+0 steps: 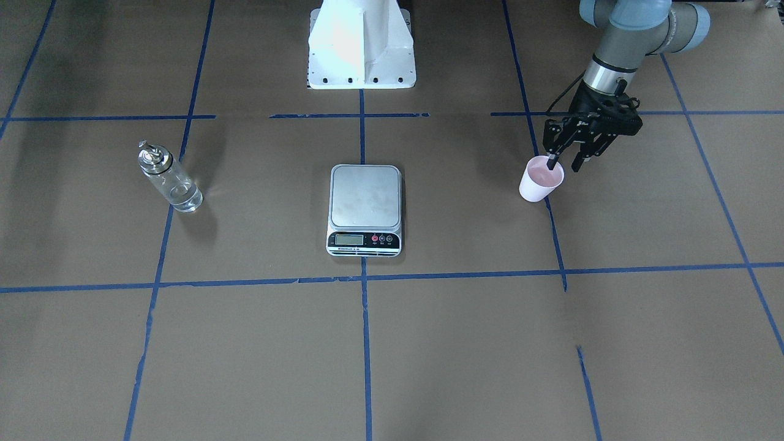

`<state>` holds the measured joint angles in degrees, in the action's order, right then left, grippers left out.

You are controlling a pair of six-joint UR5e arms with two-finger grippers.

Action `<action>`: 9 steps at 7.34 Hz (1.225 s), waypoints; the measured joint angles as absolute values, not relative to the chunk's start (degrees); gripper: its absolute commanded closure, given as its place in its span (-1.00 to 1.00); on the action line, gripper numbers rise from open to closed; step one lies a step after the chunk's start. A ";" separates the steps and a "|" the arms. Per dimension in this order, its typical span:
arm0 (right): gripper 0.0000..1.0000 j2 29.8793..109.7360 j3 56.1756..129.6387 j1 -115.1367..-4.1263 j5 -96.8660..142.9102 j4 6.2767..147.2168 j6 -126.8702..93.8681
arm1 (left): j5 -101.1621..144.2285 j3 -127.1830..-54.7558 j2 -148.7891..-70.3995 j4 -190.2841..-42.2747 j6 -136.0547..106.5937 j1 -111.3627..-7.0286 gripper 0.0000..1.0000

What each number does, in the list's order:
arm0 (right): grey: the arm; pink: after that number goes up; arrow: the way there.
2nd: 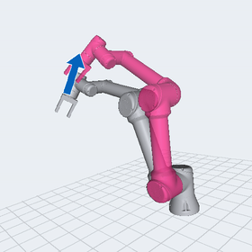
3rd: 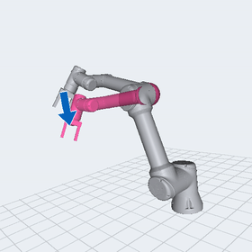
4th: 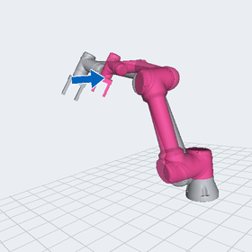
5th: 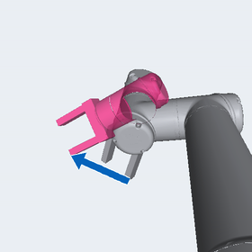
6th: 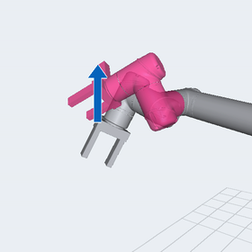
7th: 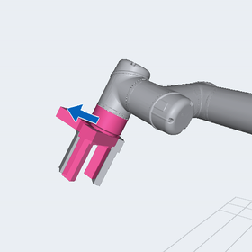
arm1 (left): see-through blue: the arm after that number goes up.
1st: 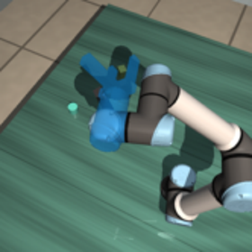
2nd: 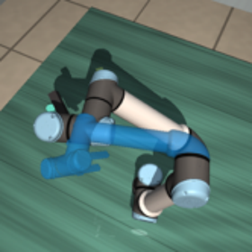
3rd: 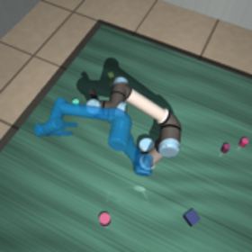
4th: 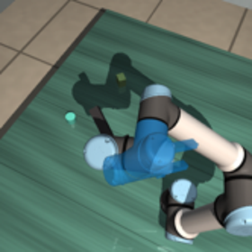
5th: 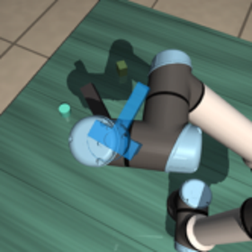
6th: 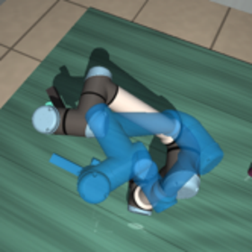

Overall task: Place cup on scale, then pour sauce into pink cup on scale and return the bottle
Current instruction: 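Move the left gripper down to the pink paper cup and grasp it, then carry the pink cup with the left gripper onto the scale and release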

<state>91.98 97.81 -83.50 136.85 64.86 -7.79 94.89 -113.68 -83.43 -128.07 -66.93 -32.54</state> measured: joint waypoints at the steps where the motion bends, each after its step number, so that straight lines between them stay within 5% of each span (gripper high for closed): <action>1: -1.00 92.05 97.78 -83.50 136.85 64.86 -7.73 | 94.91 -113.66 -83.49 -128.06 -66.96 -32.51 1.00; 5: -1.00 92.27 97.64 -83.50 136.85 64.86 -7.58 | 95.21 -115.55 -87.04 -122.36 -66.61 -32.45 1.00; 9: -1.00 92.43 97.64 -83.50 136.85 64.86 -7.63 | 95.58 -115.09 -113.93 -93.38 -70.80 -30.88 1.00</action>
<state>92.43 97.64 -83.50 136.85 64.86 -7.63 95.58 -115.09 -113.93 -93.38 -70.80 -30.88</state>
